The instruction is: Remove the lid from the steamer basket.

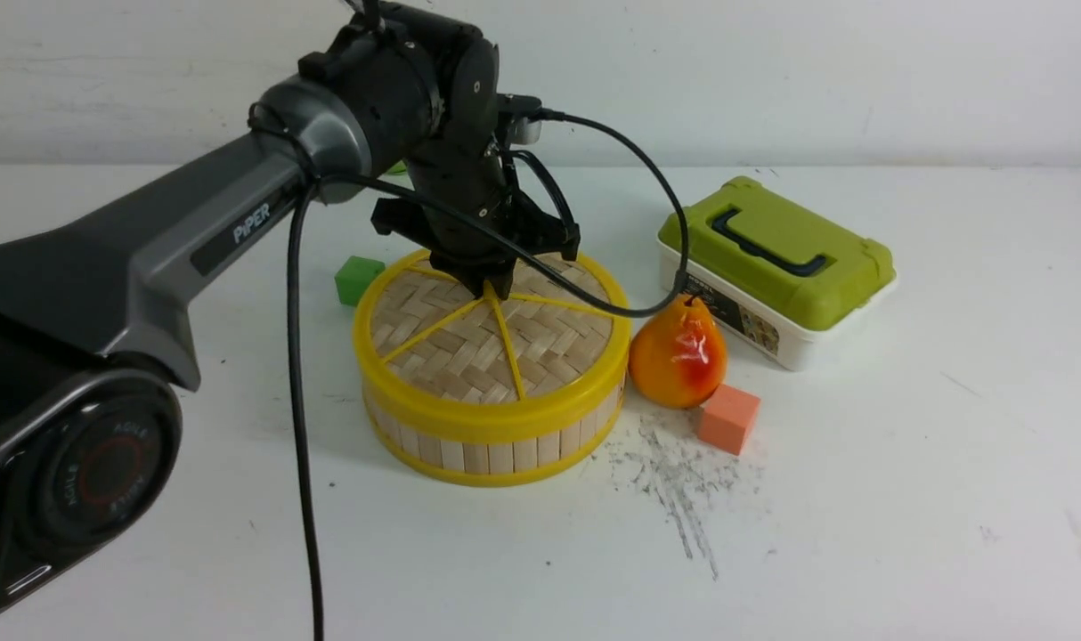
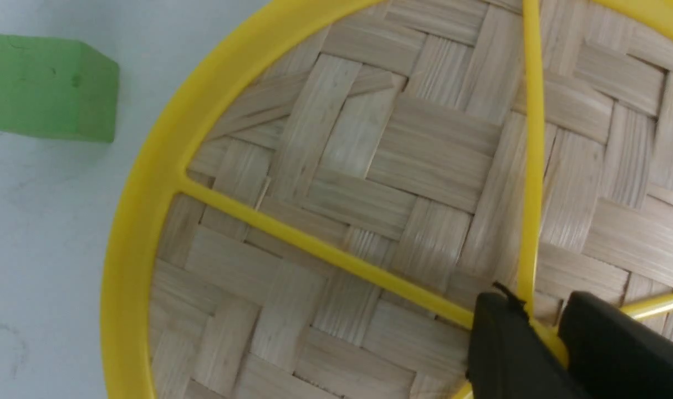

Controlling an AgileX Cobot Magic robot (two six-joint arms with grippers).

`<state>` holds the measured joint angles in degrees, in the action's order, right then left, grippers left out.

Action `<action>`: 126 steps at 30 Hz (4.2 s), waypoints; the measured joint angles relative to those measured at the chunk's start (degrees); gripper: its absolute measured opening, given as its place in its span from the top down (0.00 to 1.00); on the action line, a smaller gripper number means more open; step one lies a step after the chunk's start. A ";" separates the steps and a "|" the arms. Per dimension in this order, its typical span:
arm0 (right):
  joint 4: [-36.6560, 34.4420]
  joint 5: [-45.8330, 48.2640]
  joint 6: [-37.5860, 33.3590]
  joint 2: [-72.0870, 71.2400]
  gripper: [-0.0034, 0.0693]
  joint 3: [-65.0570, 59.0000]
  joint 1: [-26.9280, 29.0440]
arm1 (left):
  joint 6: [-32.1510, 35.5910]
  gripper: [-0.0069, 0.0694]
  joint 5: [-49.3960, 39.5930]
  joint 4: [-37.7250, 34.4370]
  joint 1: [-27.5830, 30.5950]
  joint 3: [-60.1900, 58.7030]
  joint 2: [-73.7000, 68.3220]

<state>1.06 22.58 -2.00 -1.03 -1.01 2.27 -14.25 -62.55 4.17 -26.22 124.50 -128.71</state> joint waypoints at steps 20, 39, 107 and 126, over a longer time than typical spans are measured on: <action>0.00 0.00 0.00 0.00 0.62 0.00 0.00 | 2.71 0.77 -4.64 7.61 5.22 0.09 25.41; 0.00 0.00 0.00 0.00 0.62 0.00 0.00 | -5.58 0.77 14.08 5.30 24.51 -41.18 28.40; 0.00 0.00 0.00 0.00 0.62 0.00 0.00 | -0.58 0.93 38.37 1.39 24.98 -107.90 110.81; 0.00 0.00 0.00 0.00 0.62 0.00 0.00 | -0.58 0.93 40.25 3.81 19.88 -121.97 127.70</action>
<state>1.06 22.58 -2.00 -1.03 -1.01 2.27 -14.83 -22.30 7.98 -6.34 2.54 -1.01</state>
